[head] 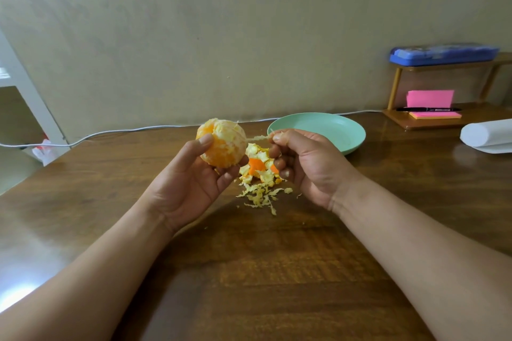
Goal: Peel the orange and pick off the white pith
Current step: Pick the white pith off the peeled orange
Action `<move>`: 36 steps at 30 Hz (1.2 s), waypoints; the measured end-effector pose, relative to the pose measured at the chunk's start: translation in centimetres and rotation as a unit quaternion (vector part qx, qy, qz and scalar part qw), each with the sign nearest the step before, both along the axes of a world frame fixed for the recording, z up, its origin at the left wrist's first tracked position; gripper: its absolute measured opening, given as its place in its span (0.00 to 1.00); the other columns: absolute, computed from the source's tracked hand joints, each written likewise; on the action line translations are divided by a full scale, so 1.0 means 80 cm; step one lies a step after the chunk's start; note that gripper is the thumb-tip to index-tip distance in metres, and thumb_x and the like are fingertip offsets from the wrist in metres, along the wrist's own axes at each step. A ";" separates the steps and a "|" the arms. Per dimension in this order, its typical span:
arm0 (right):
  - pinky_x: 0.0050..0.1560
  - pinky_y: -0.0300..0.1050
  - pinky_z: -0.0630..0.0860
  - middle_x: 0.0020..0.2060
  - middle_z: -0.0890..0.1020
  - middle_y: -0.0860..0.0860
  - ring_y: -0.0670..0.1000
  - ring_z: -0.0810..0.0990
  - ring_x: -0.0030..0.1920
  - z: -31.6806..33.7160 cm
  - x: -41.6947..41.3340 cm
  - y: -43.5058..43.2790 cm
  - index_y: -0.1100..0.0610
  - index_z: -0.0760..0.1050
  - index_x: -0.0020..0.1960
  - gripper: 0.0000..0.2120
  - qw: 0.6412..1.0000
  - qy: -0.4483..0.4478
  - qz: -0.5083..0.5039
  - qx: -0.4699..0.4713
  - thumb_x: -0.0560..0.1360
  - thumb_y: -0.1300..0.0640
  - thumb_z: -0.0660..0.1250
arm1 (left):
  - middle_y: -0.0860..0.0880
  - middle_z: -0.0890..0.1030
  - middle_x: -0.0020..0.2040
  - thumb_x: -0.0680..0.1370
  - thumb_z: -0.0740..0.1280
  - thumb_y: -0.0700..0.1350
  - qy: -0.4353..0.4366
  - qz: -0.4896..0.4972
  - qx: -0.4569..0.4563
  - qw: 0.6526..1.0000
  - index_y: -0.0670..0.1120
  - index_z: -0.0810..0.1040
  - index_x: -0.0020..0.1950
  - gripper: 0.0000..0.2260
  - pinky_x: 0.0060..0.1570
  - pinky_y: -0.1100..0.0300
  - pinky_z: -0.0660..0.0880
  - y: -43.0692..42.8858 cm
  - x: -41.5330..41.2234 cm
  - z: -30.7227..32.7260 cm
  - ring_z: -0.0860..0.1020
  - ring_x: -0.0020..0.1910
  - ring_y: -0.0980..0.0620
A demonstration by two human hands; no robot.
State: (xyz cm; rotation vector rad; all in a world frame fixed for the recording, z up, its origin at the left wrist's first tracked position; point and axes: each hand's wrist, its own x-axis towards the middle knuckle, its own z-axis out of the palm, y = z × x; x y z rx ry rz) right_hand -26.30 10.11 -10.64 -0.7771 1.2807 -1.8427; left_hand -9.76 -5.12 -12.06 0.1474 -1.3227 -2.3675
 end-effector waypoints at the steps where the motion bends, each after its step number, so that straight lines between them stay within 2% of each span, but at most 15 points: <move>1: 0.30 0.39 0.70 0.34 0.81 0.51 0.47 0.75 0.32 -0.001 -0.001 0.000 0.58 0.79 0.50 0.06 1.000 0.001 -0.005 0.002 0.84 0.62 0.65 | 0.37 0.80 0.68 0.81 0.65 0.52 0.003 0.001 0.007 1.000 0.40 0.72 0.77 0.27 0.51 0.60 0.84 -0.001 0.001 0.000 0.84 0.58 0.43; 6: 0.32 0.40 0.71 0.35 0.81 0.51 0.48 0.75 0.35 -0.006 -0.005 -0.001 0.60 0.81 0.51 0.07 0.999 0.021 -0.044 0.017 0.84 0.60 0.65 | 0.36 0.79 0.70 0.83 0.63 0.54 0.020 -0.005 0.024 1.000 0.42 0.71 0.78 0.27 0.48 0.60 0.83 -0.006 0.003 -0.001 0.83 0.57 0.45; 8: 0.34 0.41 0.74 0.36 0.84 0.49 0.48 0.78 0.35 -0.009 -0.009 0.000 0.59 0.82 0.50 0.10 0.981 0.157 -0.087 0.068 0.85 0.57 0.65 | 0.36 0.80 0.69 0.82 0.65 0.55 0.007 0.005 0.021 1.000 0.42 0.71 0.78 0.28 0.47 0.60 0.83 -0.006 0.002 -0.001 0.83 0.56 0.45; 11: 0.39 0.46 0.81 0.40 0.87 0.46 0.45 0.83 0.37 -0.015 0.000 0.002 0.51 0.84 0.52 0.10 0.887 0.427 -0.106 0.142 0.86 0.51 0.65 | 0.36 0.79 0.71 0.77 0.75 0.55 -0.025 0.014 0.009 1.000 0.42 0.72 0.79 0.34 0.47 0.59 0.84 -0.003 -0.001 -0.002 0.84 0.58 0.43; 13: 0.45 0.51 0.84 0.44 0.86 0.43 0.45 0.84 0.42 -0.020 0.008 0.000 0.49 0.83 0.53 0.06 0.847 0.503 -0.105 0.139 0.85 0.49 0.68 | 0.36 0.80 0.70 0.75 0.77 0.54 -0.045 0.022 -0.011 0.999 0.42 0.73 0.78 0.35 0.48 0.59 0.85 0.001 -0.006 -0.003 0.84 0.58 0.43; 15: 0.45 0.53 0.83 0.43 0.85 0.43 0.45 0.83 0.43 -0.019 0.012 0.001 0.48 0.82 0.50 0.06 0.836 0.518 -0.131 0.127 0.82 0.47 0.71 | 0.37 0.82 0.67 0.72 0.80 0.55 -0.057 0.032 -0.030 0.997 0.41 0.75 0.76 0.36 0.51 0.58 0.85 0.003 -0.008 -0.004 0.85 0.58 0.43; 17: 0.41 0.53 0.82 0.40 0.84 0.44 0.48 0.82 0.39 -0.015 0.013 0.002 0.48 0.81 0.48 0.07 0.826 0.528 -0.151 0.126 0.82 0.46 0.72 | 0.38 0.83 0.67 0.65 0.87 0.56 -0.056 0.037 -0.046 0.997 0.41 0.76 0.74 0.43 0.56 0.54 0.85 0.003 -0.010 -0.004 0.84 0.60 0.42; 19: 0.41 0.51 0.82 0.43 0.83 0.44 0.48 0.83 0.40 -0.012 0.012 0.004 0.47 0.79 0.52 0.01 0.834 0.517 -0.155 0.117 0.82 0.52 0.71 | 0.38 0.82 0.69 0.62 0.88 0.56 -0.056 0.042 -0.058 0.996 0.41 0.76 0.75 0.46 0.57 0.53 0.84 0.003 -0.009 -0.004 0.84 0.63 0.41; 20: 0.43 0.48 0.82 0.45 0.83 0.43 0.47 0.83 0.42 -0.011 0.013 0.004 0.47 0.78 0.54 0.04 0.838 0.511 -0.157 0.111 0.81 0.54 0.71 | 0.38 0.82 0.69 0.62 0.88 0.56 -0.056 0.044 -0.063 0.996 0.41 0.76 0.75 0.45 0.56 0.53 0.84 0.003 -0.009 -0.005 0.83 0.64 0.41; 24: 0.50 0.43 0.82 0.50 0.82 0.41 0.44 0.82 0.50 -0.011 0.021 0.005 0.47 0.78 0.56 0.05 0.837 0.520 -0.163 0.055 0.82 0.50 0.72 | 0.39 0.82 0.68 0.71 0.83 0.52 -0.036 0.035 -0.073 0.996 0.42 0.78 0.74 0.35 0.62 0.51 0.83 0.003 -0.009 -0.006 0.83 0.63 0.43; 26: 0.50 0.43 0.83 0.48 0.83 0.41 0.43 0.82 0.50 -0.013 0.022 0.005 0.48 0.79 0.55 0.04 0.833 0.526 -0.168 0.035 0.82 0.51 0.72 | 0.38 0.80 0.71 0.78 0.74 0.48 -0.035 0.035 -0.075 0.996 0.41 0.77 0.75 0.27 0.65 0.50 0.81 0.003 -0.009 -0.006 0.82 0.66 0.43; 28: 0.49 0.41 0.83 0.47 0.84 0.42 0.43 0.83 0.48 -0.014 0.023 0.005 0.49 0.80 0.55 0.03 0.842 0.513 -0.167 0.020 0.82 0.53 0.72 | 0.37 0.79 0.73 0.79 0.72 0.47 -0.033 0.031 -0.073 0.996 0.41 0.76 0.75 0.25 0.66 0.49 0.80 0.001 -0.009 -0.007 0.81 0.67 0.42; 30: 0.48 0.38 0.83 0.46 0.84 0.42 0.42 0.83 0.48 -0.013 0.022 0.005 0.50 0.81 0.55 0.02 0.855 0.491 -0.163 0.009 0.82 0.55 0.72 | 0.37 0.79 0.72 0.75 0.79 0.48 -0.028 0.017 -0.068 0.997 0.42 0.78 0.74 0.29 0.63 0.50 0.82 0.000 -0.008 -0.007 0.82 0.67 0.42; 32: 0.47 0.34 0.82 0.45 0.84 0.42 0.40 0.83 0.48 -0.012 0.021 0.005 0.51 0.82 0.55 0.02 0.861 0.483 -0.159 -0.001 0.83 0.55 0.72 | 0.38 0.81 0.70 0.67 0.85 0.53 -0.032 0.010 -0.064 0.997 0.42 0.78 0.74 0.38 0.58 0.53 0.83 0.000 -0.006 -0.006 0.83 0.64 0.42; 36: 0.44 0.36 0.82 0.43 0.85 0.43 0.42 0.84 0.46 -0.011 0.020 0.005 0.52 0.83 0.55 0.03 0.862 0.484 -0.150 -0.006 0.83 0.54 0.72 | 0.41 0.83 0.64 0.64 0.86 0.59 -0.044 0.017 -0.065 0.997 0.44 0.78 0.73 0.43 0.52 0.57 0.84 0.002 -0.004 -0.003 0.84 0.54 0.46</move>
